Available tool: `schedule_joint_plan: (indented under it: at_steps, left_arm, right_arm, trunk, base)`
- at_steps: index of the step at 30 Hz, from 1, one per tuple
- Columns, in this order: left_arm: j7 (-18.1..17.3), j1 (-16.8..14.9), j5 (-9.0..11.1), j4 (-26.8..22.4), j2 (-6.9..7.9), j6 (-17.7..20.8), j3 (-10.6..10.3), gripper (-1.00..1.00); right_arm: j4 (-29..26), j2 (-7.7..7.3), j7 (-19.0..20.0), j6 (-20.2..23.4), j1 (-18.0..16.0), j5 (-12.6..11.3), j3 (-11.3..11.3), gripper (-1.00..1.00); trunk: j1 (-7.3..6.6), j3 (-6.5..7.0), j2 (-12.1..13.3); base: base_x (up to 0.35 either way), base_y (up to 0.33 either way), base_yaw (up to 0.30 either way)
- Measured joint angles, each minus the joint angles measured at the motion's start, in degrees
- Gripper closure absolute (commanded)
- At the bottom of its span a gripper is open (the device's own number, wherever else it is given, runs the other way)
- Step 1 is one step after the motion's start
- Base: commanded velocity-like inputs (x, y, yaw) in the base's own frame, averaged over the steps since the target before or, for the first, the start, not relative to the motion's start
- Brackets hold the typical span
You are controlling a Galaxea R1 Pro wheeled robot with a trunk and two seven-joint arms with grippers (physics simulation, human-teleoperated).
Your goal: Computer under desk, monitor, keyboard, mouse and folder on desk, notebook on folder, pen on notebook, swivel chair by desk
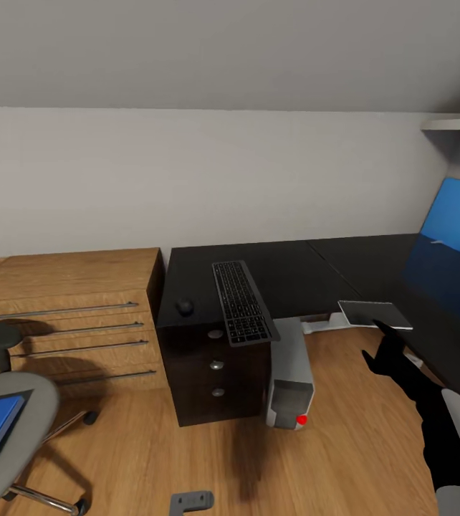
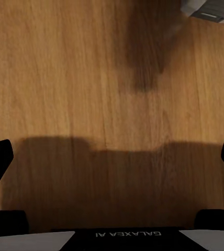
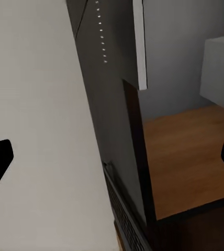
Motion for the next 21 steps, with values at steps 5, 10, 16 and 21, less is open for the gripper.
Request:
schedule_joint_plan:
  at_steps: [5, 10, 16, 21]
  left_arm:
    - [0.0, 0.0, 0.0, 0.0, 0.0, 0.0, 0.0, -1.0]
    - [0.0, 0.0, 0.0, 0.0, 0.0, 0.0, 0.0, -1.0]
    - [0.0, 0.0, 0.0, 0.4, 0.0, 0.0, 0.0, -1.0]
    - [0.0, 0.0, 0.0, 1.5, 0.0, 0.0, 0.0, -1.0]
  right_arm:
    - [0.1, -0.04, 0.2, -4.1, 0.0, 0.2, 0.1, -1.0]
    - [0.2, 0.0, 0.1, -6.2, 0.0, 3.1, 0.1, -1.0]
    - [0.2, 0.07, 0.1, -7.3, 0.0, 5.4, 0.1, -1.0]
    - [0.2, 0.1, 0.1, -7.3, 0.0, 5.5, 0.0, -1.0]
  trunk:
    - [-0.02, 0.0, 0.0]
    - [0.0, 0.0, 0.0]
    - [-0.01, 0.0, 0.0]
    - [-0.01, 0.0, 0.0]
  base:
    - [0.115, -0.087, 0.0]
    - [0.049, -0.039, 0.0]
    - [0.061, -0.005, 0.0]
    - [0.061, 0.0, 0.0]
